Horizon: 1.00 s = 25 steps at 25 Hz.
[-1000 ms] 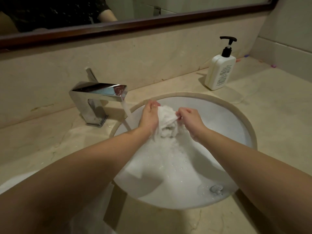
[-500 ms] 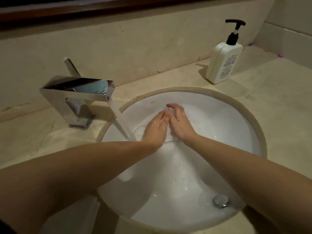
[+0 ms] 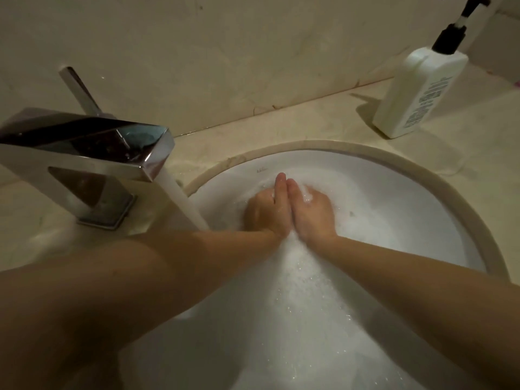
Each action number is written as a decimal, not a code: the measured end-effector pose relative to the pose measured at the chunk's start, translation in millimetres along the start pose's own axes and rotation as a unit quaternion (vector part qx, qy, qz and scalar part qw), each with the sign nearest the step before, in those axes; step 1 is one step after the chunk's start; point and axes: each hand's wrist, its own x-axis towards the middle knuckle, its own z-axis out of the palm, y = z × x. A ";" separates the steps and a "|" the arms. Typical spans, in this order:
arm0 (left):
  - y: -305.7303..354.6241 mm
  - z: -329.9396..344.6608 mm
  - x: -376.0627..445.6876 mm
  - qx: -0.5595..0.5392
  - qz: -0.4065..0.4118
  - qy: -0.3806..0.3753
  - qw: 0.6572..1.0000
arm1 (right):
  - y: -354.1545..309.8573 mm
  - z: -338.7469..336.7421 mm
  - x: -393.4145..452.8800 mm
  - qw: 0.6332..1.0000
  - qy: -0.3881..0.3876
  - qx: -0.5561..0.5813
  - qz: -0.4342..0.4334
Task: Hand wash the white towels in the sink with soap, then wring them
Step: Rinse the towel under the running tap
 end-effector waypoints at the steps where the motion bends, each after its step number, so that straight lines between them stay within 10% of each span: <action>1: 0.6 0.9 2.3 -0.006 0.002 0.001 1.000 | 0.4 0.5 2.2 1.000 0.007 -0.008 0.010; 12: 19.0 -24.2 -5.4 0.007 -0.017 -0.121 0.993 | -36.1 -15.8 -0.6 0.979 -0.076 -0.189 0.006; 19: 18.5 -81.3 -36.2 -0.002 0.024 -0.205 0.978 | -60.2 -20.5 -39.3 0.998 -0.025 -0.043 0.030; 25: 3.6 -107.6 -27.5 -0.102 -0.190 -0.116 0.970 | -88.1 -11.7 -65.7 0.971 -0.004 0.199 0.133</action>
